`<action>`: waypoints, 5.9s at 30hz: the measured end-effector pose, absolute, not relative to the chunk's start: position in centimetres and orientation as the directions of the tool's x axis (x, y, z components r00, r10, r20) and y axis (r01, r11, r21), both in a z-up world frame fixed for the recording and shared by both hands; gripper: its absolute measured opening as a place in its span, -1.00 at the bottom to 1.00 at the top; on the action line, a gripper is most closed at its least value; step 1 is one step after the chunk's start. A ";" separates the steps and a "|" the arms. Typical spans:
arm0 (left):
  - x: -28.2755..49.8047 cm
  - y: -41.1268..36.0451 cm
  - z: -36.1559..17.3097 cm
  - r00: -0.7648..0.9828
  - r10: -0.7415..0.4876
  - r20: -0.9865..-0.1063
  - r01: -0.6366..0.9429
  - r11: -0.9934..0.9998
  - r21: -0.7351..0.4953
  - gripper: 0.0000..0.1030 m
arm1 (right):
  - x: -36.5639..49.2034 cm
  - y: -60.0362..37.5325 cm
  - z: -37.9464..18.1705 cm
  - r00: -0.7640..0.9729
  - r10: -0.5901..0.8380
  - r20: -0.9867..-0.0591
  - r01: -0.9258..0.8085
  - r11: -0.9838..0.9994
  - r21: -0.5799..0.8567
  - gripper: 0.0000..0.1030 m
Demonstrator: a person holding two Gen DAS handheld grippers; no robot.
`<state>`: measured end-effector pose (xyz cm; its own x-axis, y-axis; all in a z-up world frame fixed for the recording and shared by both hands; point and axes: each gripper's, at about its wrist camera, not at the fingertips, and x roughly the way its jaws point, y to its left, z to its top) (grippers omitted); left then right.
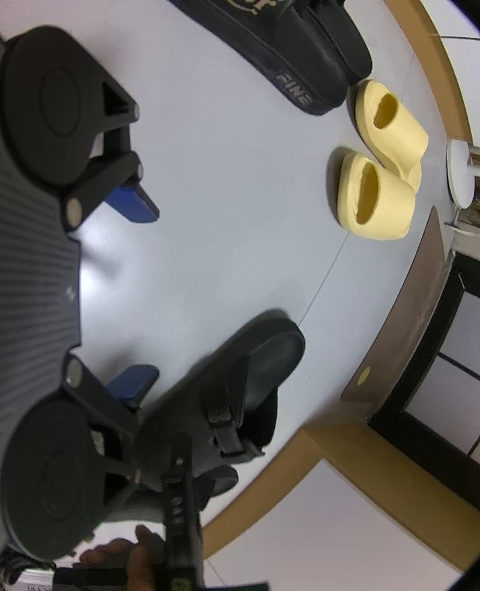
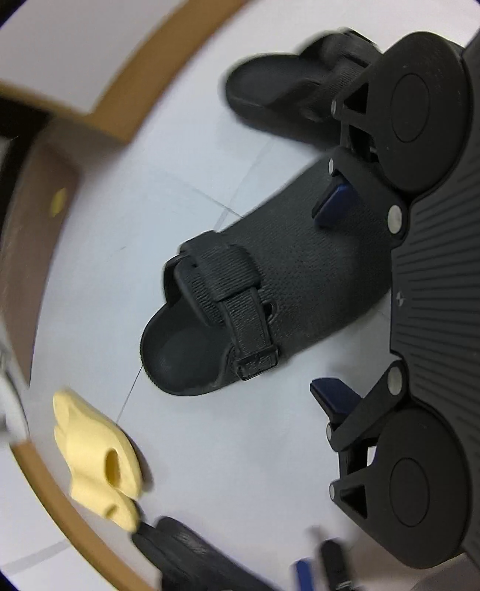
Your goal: Organize scattered shoes
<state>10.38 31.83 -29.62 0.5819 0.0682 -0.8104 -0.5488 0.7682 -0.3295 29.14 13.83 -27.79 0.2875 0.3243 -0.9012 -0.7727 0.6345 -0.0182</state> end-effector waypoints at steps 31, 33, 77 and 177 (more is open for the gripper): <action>9.5 29.6 -30.1 0.572 0.017 -0.820 -0.514 0.786 -0.342 0.66 | 34.8 11.4 -29.2 0.223 0.244 -0.944 -0.597 0.799 0.066 -0.04; 9.5 29.6 -30.1 0.574 0.018 -0.818 -0.515 0.785 -0.345 0.66 | 34.9 11.2 -29.0 0.217 0.256 -0.942 -0.606 0.792 0.076 0.20; 8.3 32.0 -30.6 0.622 0.015 -0.783 -0.590 0.666 -0.456 0.66 | 37.6 8.4 -31.1 0.015 0.255 -0.967 -0.185 0.951 0.248 0.48; 14.8 12.2 -19.0 0.546 -0.256 -0.798 -0.120 0.918 -0.377 0.99 | 10.0 -25.0 -2.9 0.265 0.238 -0.934 -0.160 0.966 0.201 1.00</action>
